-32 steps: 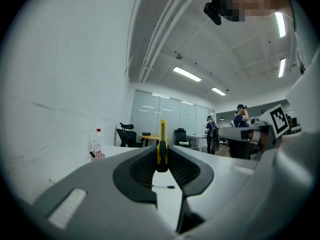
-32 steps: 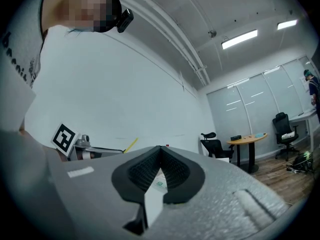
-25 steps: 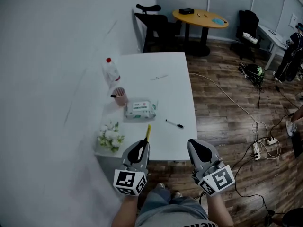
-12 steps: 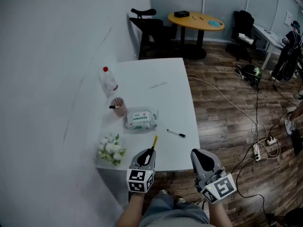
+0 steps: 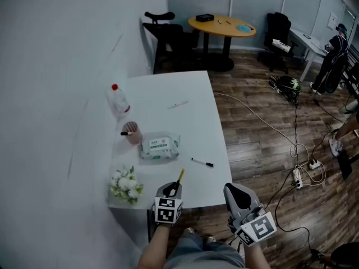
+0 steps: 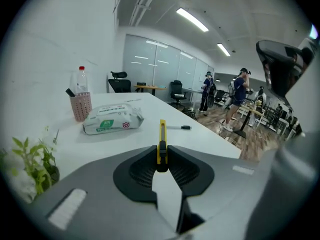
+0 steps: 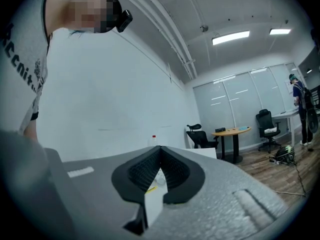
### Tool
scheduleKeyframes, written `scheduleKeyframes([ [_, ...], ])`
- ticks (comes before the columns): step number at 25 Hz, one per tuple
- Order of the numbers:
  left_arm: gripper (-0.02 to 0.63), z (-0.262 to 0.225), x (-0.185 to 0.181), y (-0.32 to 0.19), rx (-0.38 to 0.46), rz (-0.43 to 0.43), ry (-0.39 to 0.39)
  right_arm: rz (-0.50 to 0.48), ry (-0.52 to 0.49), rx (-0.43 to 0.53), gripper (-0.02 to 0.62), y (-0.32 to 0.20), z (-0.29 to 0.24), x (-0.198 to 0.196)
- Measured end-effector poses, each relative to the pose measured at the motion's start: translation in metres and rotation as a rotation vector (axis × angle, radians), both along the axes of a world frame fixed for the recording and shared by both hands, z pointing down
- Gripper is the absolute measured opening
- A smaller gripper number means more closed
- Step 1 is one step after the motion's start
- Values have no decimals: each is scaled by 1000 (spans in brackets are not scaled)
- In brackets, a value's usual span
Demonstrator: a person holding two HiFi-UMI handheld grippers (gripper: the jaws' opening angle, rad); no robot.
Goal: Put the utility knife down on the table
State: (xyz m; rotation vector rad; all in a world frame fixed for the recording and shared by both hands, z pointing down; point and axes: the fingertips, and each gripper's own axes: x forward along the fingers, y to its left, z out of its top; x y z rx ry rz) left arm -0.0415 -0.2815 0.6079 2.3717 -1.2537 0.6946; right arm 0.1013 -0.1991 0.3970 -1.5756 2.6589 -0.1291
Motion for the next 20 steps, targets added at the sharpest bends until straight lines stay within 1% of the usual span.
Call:
scheduleKeyframes([
  [10,83,34,5,-9,-76,52,-100,59,16,-9,-8,5,3,8],
  [15,83,43,6,-12,-110,64,-126,76,23,-13,-8,7,4,11],
  [20,84,50,5,-16,-127,70,-158,82,20,-12,-8,5,6,10],
])
